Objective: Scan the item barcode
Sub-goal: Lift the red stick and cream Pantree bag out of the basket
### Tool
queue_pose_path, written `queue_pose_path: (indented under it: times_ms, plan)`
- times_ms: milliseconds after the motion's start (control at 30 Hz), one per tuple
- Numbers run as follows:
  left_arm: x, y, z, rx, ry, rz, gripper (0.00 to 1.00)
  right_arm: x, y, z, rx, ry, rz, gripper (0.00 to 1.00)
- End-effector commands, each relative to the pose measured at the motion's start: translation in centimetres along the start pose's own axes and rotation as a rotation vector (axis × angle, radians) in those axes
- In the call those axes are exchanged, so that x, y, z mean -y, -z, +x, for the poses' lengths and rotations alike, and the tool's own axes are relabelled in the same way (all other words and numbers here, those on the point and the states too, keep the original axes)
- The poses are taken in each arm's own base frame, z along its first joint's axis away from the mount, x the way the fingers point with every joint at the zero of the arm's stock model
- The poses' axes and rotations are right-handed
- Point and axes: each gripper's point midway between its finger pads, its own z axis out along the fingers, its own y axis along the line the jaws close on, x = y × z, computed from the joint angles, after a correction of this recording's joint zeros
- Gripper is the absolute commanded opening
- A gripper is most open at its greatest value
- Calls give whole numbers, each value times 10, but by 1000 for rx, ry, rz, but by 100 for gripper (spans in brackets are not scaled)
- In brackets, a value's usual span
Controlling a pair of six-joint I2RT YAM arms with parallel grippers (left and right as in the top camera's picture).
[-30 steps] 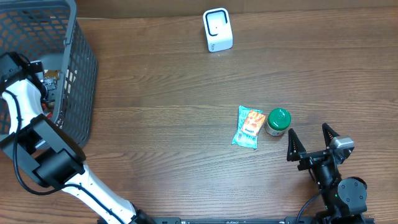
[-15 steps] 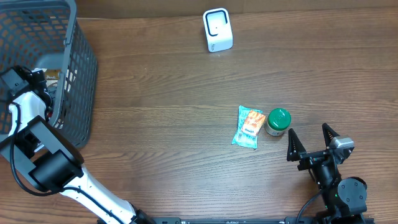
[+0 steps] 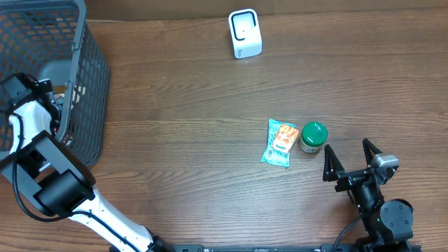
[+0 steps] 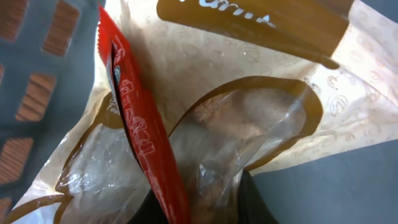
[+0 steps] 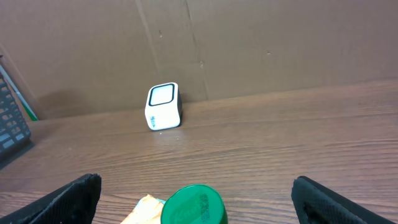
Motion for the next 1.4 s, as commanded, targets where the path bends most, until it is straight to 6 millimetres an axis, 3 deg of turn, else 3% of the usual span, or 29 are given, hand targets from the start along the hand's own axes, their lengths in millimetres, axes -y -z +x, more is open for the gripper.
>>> queue_pose_path:
  times_ms: [0, 200, 367, 500, 633, 767, 900, 1033, 1233, 1367]
  plan:
    - [8, 27, -30, 70, 41, 33, 4, 0, 0, 2, 4, 0, -5, 100]
    - [1, 107, -84, 262, 75, -1, 4, 0, 0, 2, 4, 1, -5, 100]
    - [1, 192, -114, 449, 125, -15, 4, 0, 0, 2, 4, 1, -5, 100]
    - [2, 259, -124, 579, 190, -8, 4, 0, 0, 2, 4, 0, -5, 100]
    - [-2, 328, -121, 700, 289, -36, 4, 0, 0, 2, 4, 0, -5, 100]
    - [20, 377, -105, 749, 346, 45, 4, 0, 0, 2, 4, 1, -5, 100]
    - [63, 393, -72, 660, 365, 154, 4, 0, 0, 2, 4, 0, -5, 100]
    - [117, 384, -36, 500, 261, 231, 4, 0, 0, 2, 4, 0, -5, 100]
    - [196, 351, 13, 310, 87, 313, 4, 0, 0, 2, 4, 1, -5, 100]
    - [244, 312, 56, 195, -5, 339, 4, 0, 0, 2, 4, 1, -5, 100]
